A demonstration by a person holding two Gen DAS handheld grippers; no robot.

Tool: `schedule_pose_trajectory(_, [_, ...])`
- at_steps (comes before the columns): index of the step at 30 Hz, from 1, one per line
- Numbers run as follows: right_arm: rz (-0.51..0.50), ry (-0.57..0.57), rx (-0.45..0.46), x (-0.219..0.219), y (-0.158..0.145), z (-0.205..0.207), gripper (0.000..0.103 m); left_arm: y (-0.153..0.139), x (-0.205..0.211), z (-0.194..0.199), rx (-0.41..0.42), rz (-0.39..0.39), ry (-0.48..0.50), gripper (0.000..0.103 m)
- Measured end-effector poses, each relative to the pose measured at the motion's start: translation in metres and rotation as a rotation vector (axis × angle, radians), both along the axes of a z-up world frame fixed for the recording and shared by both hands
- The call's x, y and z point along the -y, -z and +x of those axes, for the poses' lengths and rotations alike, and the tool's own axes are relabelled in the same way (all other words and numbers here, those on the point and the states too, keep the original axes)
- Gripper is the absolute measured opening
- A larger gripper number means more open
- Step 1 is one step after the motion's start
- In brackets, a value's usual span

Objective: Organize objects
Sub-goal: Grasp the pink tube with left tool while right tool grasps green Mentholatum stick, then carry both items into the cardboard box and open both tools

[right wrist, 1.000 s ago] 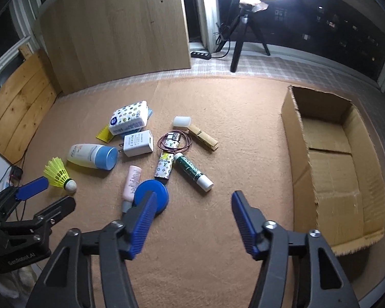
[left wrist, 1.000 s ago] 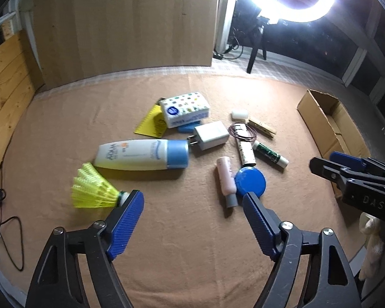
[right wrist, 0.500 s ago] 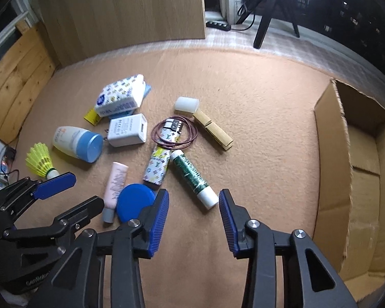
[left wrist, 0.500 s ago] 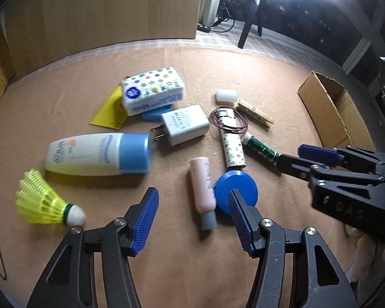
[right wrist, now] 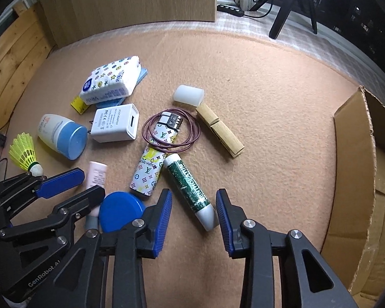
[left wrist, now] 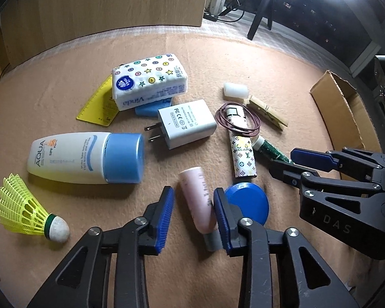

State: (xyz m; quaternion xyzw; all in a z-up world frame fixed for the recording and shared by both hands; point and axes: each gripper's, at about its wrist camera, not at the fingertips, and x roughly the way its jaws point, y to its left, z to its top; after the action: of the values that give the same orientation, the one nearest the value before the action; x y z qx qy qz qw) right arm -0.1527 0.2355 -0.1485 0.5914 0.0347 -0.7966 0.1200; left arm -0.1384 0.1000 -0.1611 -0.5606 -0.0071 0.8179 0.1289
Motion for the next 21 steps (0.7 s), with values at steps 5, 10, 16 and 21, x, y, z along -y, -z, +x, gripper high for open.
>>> schedule_pose_trajectory(5, [0.004,-0.004,0.008,0.003,0.004,-0.002,0.026,0.007,-0.004,-0.003,0.014,-0.007,0.01,0.028])
schedule_pose_trajectory(10, [0.013,-0.011,0.003,0.007,0.006,-0.004,0.02,0.009,-0.002,-0.004,0.009,-0.003,0.007,0.021])
schedule_pose_trajectory(16, [-0.002,-0.013,0.002,0.009,0.006,0.0,0.014,0.01,0.005,0.0,-0.008,0.006,0.003,0.021])
schedule_pose_trajectory(21, [-0.039,0.011,-0.001,0.0,0.002,0.007,0.014,0.006,0.014,0.006,-0.007,0.013,-0.011,0.021])
